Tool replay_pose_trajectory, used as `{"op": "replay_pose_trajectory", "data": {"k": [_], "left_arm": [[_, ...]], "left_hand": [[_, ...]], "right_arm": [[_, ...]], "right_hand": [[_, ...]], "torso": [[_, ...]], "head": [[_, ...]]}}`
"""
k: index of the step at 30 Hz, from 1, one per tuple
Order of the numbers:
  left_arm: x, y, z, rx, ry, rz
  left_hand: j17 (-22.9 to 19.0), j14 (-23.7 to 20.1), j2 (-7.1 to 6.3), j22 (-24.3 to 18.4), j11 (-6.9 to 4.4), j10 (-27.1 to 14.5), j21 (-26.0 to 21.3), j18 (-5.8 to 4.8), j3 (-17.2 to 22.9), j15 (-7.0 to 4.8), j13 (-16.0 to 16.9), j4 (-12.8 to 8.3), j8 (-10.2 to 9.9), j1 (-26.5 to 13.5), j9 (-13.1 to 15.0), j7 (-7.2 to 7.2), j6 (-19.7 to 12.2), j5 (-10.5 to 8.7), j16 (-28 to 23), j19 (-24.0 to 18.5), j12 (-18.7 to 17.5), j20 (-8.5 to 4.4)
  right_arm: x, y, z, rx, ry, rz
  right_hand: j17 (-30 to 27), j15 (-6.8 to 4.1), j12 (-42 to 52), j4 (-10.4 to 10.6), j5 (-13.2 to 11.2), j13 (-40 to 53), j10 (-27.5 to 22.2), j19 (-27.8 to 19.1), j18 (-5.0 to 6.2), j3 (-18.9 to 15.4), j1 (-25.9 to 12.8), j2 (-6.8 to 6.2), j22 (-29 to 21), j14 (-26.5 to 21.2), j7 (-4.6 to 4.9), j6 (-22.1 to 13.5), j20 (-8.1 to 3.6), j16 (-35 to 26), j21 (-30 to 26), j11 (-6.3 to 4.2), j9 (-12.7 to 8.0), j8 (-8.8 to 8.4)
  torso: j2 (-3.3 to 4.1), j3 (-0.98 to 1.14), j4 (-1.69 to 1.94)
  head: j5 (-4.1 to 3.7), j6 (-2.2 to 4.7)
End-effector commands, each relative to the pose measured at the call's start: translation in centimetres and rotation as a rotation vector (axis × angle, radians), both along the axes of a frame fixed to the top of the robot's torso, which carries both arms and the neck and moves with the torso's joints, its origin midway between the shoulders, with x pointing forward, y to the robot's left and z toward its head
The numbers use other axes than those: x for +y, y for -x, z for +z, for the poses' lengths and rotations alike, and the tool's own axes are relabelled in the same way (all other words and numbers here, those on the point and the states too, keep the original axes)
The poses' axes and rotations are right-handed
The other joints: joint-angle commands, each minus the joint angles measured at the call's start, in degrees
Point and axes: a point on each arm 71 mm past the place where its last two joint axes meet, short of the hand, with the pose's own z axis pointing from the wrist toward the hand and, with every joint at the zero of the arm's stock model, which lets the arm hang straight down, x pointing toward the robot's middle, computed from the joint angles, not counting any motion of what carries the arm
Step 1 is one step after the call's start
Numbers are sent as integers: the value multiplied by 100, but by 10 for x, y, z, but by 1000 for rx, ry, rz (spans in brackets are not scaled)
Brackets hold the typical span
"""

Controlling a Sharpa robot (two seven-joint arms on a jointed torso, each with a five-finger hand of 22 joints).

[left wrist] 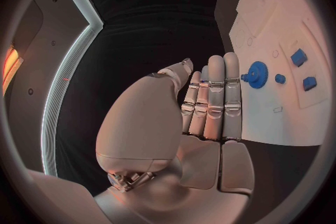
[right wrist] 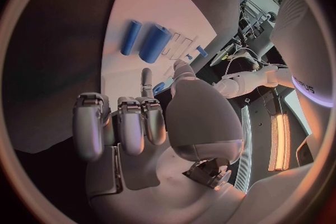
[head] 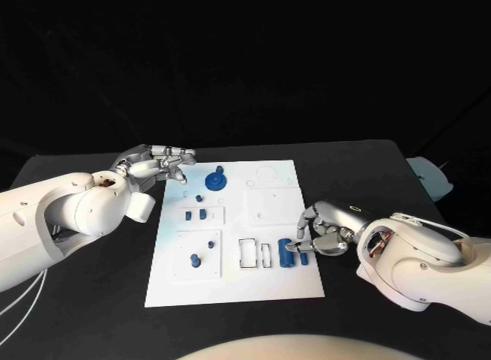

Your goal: Assemble the parts on the task board

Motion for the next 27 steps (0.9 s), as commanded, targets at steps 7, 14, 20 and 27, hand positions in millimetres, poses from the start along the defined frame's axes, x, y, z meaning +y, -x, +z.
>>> {"op": "replay_pose_trajectory", "data": {"k": [7, 14, 20, 27], "left_arm": [[0, 2, 1, -13, 7, -14], [2, 2, 1, -13, 6, -12], [2, 2, 1, -12, 6, -13], [3, 3, 1, -11, 6, -13]], "left_hand": [[-7, -21, -14, -5, -14, -39, -33, 37, -29, 6, 4, -4, 39, -59, -5, 4, -44, 5, -25, 19, 20, 32], [-7, -20, -11, -7, -13, -42, -37, 37, -33, 7, 4, -2, 42, -62, -5, 4, -46, 6, -24, 20, 26, 33], [-7, -20, -11, -7, -13, -42, -37, 37, -33, 7, 4, -2, 42, -62, -5, 4, -46, 6, -24, 20, 26, 33], [-7, -20, -11, -7, -13, -42, -37, 37, -33, 7, 4, -2, 42, -62, -5, 4, -46, 6, -24, 20, 26, 33]], "right_arm": [[7, 0, -11, -47, 93, 13], [11, -1, -18, -50, 127, 35], [13, -2, -24, -45, 141, 41], [15, -4, -29, -37, 158, 48]], "right_hand": [[1506, 18, 21, 73, -86, 1506, 591, 288, -86, -62, -83, -55, 1270, 607, 22, -56, -4, 21, -112, 37, -31, -108], [1506, 23, 21, 75, -123, 1506, 591, 283, -84, -75, -116, -49, 1267, 607, 25, -40, 1, 21, -126, 40, -36, -129], [1506, 24, 21, 75, -148, 1506, 591, 282, -83, -76, -148, -21, 1267, 607, 19, -2, 5, 21, -129, 39, -35, -135], [1506, 19, 21, 73, -151, 1506, 591, 287, -85, -67, -172, 29, 1271, 607, 6, 58, 4, 21, -118, 28, -30, -135]], "torso": [[3, 8, 2], [10, 6, -3], [10, 6, 0], [11, 5, 1]], "head": [[18, -44], [48, -49], [55, -48], [48, -43]]}}
